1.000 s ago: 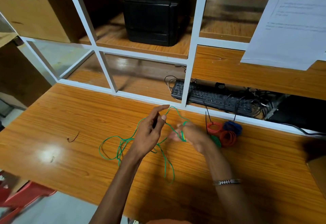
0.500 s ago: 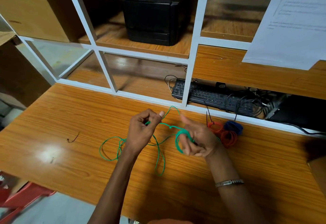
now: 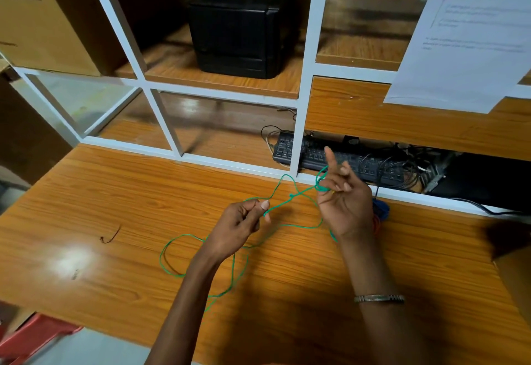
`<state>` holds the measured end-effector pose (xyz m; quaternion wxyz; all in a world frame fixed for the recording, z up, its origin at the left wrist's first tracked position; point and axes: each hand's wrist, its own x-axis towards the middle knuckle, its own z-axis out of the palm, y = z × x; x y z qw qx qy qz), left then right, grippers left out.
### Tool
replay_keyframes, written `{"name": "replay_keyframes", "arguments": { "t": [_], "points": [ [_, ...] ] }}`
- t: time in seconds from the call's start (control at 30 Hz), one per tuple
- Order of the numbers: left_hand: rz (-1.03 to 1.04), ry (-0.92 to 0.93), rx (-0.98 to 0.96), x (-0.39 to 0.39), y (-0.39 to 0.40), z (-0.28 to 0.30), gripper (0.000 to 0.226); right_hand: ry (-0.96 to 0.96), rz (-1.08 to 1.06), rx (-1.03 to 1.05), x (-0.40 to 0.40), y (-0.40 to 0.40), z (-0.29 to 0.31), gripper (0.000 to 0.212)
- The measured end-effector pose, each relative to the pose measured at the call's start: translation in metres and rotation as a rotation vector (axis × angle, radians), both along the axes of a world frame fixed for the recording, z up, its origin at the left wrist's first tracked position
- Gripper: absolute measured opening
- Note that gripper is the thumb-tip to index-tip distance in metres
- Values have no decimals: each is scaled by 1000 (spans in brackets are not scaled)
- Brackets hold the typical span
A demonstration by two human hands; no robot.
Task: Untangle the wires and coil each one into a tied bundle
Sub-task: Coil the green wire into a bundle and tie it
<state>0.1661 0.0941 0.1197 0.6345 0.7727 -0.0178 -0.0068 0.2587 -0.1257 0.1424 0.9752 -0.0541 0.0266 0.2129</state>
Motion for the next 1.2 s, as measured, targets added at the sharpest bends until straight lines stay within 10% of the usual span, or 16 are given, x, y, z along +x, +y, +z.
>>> {"name": "replay_keyframes", "arguments": {
  "t": [0.13,0.3,0.47,0.6,0.8,1.07,1.2],
  "points": [
    [-59,-18,38,4,1,4,36,-15,-47,-221,7,1,3,47],
    [-152,-5,124,3,1,-2,29,-208,-64,-1088,6,23,-24,26],
    [-99,-123,500,2,15,1,26,-429,582,-1758,-16,28,-11,65],
    [5,-191,711,3,11,5,31,-604,1002,-1687,-37,42,6,118],
    [96,-174,409,2,16,2,48,-682,1159,-1076,-33,24,13,109],
    [118,-181,212,0,0,19,45,-487,705,32,-21,10,12,83],
    [128,-154,288,-7,12,1,54,-301,186,96,-4,-13,17,57]
  ]
}}
